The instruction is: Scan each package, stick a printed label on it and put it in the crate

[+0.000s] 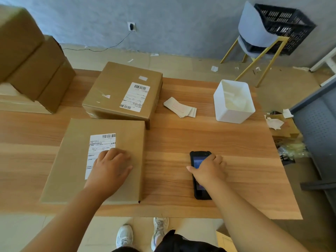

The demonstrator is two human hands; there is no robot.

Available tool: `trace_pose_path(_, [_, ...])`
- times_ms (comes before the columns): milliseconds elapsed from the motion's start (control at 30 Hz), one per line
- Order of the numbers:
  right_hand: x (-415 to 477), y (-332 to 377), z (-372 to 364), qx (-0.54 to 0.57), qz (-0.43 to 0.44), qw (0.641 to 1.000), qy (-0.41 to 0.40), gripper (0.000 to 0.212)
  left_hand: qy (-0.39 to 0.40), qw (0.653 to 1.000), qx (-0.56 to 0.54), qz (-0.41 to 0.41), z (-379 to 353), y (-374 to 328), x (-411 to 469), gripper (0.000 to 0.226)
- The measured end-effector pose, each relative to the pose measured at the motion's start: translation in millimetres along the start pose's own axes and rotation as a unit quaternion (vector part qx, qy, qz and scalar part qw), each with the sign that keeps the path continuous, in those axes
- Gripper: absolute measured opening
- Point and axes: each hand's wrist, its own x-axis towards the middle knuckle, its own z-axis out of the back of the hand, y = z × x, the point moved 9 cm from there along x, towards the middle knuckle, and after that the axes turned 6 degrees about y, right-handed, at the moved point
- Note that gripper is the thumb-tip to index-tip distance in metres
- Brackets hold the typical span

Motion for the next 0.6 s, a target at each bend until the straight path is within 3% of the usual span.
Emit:
trace_pose_path(133, [-7.8, 54.2, 25.8, 0.048, 0.135, 0.989, -0.036, 0.078, -0.035, 0.998, -0.051, 0.031, 14.3, 14.4, -5.7, 0.024])
trace_pose_path(267, [-20.6, 116.6, 15.0, 0.165, 0.234, 0.953, 0.102, 0.068, -0.072, 0.988, -0.104, 0.090, 34.3, 45.7, -14.6, 0.023])
trace_pose_path(400, [-31.4, 163.8, -8.7, 0.160, 0.238, 0.932, 0.221, 0.077, -0.106, 0.973, -0.099, 0.180, 59.5, 98.4, -20.9, 0.036])
trace_pose_path(500, [-33.5, 188.3, -12.7, 0.192, 0.216, 0.933, 0.216, 0.086, -0.094, 0.960, -0.076, 0.253, 71.8, 143.3, -18.9, 0.041])
trace_pose_path(600, [-36.8, 202.0, -11.5, 0.235, 0.189, 0.935, 0.189, 0.076, -0.058, 0.945, -0.117, 0.300, 74.3, 178.6, -10.4, 0.050])
